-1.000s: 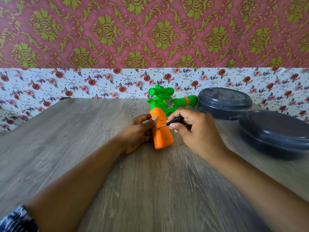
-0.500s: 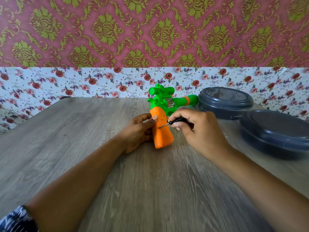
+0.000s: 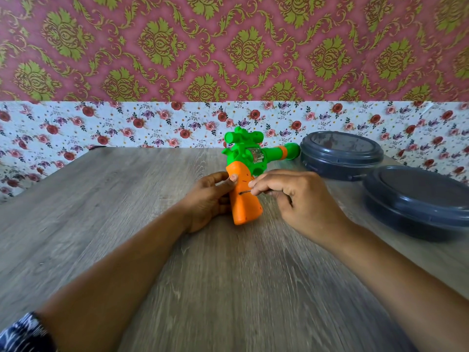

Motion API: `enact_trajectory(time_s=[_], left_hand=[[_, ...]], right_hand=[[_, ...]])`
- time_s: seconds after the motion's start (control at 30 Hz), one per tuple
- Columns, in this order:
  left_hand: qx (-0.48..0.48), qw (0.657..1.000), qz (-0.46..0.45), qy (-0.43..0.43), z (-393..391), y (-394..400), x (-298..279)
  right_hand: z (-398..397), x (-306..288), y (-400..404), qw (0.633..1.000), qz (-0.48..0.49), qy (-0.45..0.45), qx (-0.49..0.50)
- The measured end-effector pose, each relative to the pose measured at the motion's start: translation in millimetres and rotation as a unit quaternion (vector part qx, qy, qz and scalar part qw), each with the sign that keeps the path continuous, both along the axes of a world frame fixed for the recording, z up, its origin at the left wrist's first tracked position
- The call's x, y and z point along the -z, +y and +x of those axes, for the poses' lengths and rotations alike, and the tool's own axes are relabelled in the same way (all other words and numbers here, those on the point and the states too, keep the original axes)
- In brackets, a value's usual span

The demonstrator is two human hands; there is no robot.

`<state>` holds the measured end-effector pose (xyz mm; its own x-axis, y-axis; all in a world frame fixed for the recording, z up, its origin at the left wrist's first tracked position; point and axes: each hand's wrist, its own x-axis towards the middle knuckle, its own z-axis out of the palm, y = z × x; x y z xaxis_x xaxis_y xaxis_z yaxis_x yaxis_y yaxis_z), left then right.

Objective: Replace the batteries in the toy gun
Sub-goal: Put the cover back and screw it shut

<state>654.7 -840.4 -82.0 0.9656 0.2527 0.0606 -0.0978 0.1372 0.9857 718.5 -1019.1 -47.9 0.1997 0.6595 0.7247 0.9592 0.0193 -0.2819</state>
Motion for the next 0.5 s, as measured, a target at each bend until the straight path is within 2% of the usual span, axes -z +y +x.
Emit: enact_trajectory(time_s=[0.23, 0.37, 0.5], left_hand=[[-0.008, 1.000, 0.004, 0.003, -0.2, -2.0, -0.2], [-0.014, 1.000, 0.008, 0.010, 0.7, -1.2, 0.0], [-0.016, 1.000, 0.012, 0.011, 0.6, -0.4, 0.8]], right_hand=[[-2.8, -0.1, -0.8, 0.996, -0.056, 0.060, 0.039], [-2.6, 1.1, -0.8, 0.984, -0.098, -0.031, 0.143], [-6.5, -3.4, -3.4, 0.983, -0.149, -0.019, 0.101]])
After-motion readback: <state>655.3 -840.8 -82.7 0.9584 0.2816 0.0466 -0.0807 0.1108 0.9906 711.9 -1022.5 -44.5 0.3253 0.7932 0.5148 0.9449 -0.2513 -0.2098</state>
